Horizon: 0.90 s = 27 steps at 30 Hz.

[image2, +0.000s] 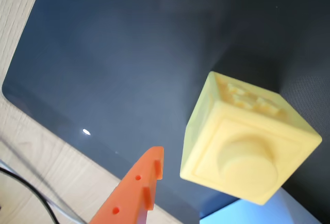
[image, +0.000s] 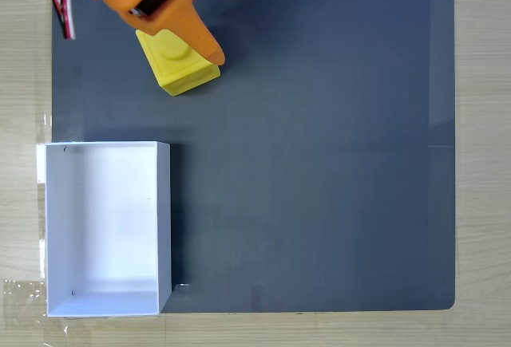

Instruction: Grasp a yellow block and put it in the box

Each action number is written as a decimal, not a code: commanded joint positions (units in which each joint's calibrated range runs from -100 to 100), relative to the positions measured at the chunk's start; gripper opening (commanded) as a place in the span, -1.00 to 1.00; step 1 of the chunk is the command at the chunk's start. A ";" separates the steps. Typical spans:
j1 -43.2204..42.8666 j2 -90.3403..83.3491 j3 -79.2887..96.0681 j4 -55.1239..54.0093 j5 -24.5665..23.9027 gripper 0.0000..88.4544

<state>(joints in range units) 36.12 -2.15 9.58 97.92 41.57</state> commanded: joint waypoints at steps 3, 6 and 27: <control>0.49 2.49 2.68 -7.52 0.14 0.01; 0.58 4.52 4.58 -11.54 0.14 0.00; -0.01 9.61 9.19 -25.15 0.14 -0.69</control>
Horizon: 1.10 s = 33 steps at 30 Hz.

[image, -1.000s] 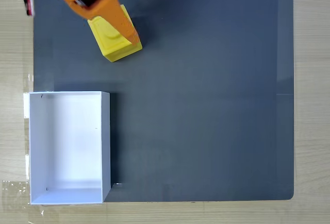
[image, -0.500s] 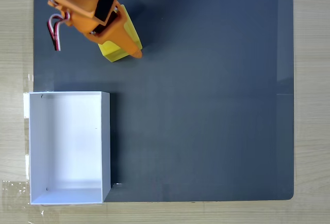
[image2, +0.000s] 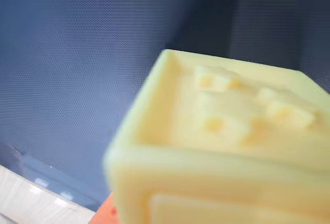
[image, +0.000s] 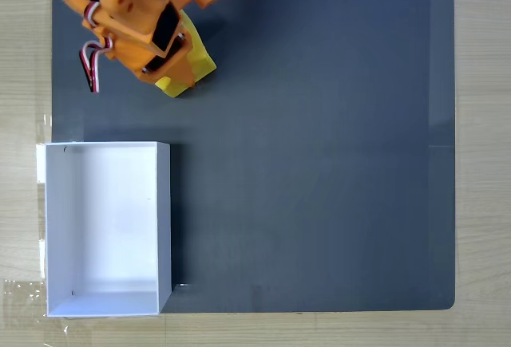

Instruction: Grasp a yellow block and put it in the box

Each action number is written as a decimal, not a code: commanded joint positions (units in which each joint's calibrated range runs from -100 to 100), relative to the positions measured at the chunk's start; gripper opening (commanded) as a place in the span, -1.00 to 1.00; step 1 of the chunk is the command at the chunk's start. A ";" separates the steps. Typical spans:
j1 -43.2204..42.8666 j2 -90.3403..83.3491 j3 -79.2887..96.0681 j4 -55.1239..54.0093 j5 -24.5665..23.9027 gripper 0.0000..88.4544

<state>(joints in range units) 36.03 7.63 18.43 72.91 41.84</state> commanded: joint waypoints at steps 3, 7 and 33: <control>-1.35 -0.68 0.43 0.30 -0.23 -0.68; -5.56 -5.51 0.43 0.21 -2.91 -0.69; -13.14 -27.97 -5.63 -38.36 -33.44 -0.69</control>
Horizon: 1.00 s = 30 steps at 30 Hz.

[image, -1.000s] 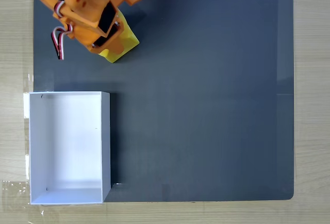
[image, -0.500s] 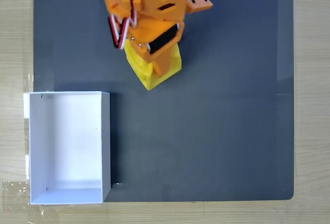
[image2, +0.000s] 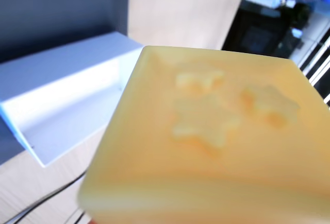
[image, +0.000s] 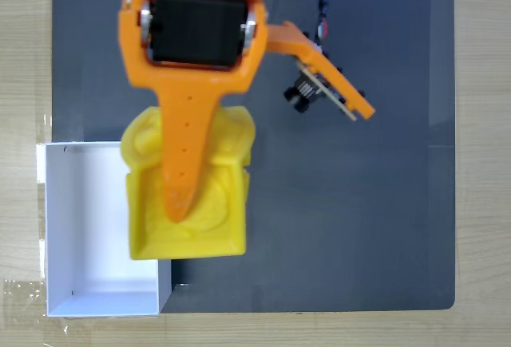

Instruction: Grasp a yellow block and put it in the box

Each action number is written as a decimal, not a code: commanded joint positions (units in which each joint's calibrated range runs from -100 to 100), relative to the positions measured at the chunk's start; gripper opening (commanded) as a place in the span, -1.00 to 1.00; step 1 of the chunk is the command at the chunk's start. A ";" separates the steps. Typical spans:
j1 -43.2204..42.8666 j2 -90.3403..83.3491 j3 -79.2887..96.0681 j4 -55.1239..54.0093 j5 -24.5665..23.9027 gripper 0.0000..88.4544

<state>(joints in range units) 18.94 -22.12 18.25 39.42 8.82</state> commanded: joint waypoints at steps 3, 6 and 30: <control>7.66 8.82 -10.24 -6.78 -0.43 -0.69; 10.27 17.21 -17.12 -6.44 -0.43 -0.69; 12.12 47.89 -32.86 -1.37 3.98 -0.43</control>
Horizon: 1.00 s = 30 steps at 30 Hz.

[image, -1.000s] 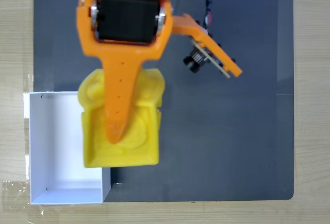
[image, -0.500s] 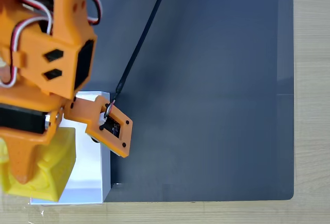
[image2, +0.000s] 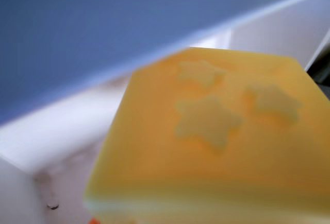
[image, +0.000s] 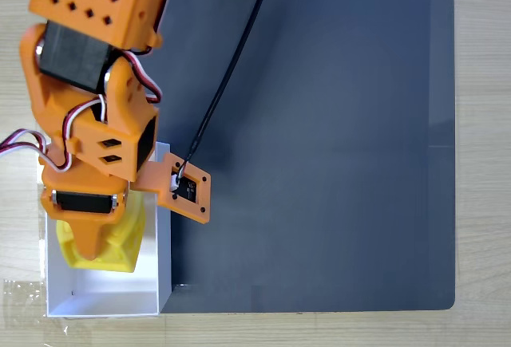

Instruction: Grasp a yellow block and put it in the box

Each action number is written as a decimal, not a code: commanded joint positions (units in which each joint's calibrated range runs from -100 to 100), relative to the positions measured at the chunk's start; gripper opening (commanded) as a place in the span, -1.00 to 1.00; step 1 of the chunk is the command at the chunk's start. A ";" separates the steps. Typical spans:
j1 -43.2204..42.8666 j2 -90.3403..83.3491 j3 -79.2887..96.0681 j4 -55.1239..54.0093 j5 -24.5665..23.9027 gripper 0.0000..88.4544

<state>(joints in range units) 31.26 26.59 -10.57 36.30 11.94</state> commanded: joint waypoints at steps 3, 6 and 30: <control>-0.04 -0.66 -4.04 4.45 0.86 -0.25; -0.12 -0.91 -4.04 6.02 0.86 -0.17; -7.27 -35.83 1.66 20.94 -8.27 -0.86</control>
<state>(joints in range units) 25.69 1.31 -10.48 53.35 6.08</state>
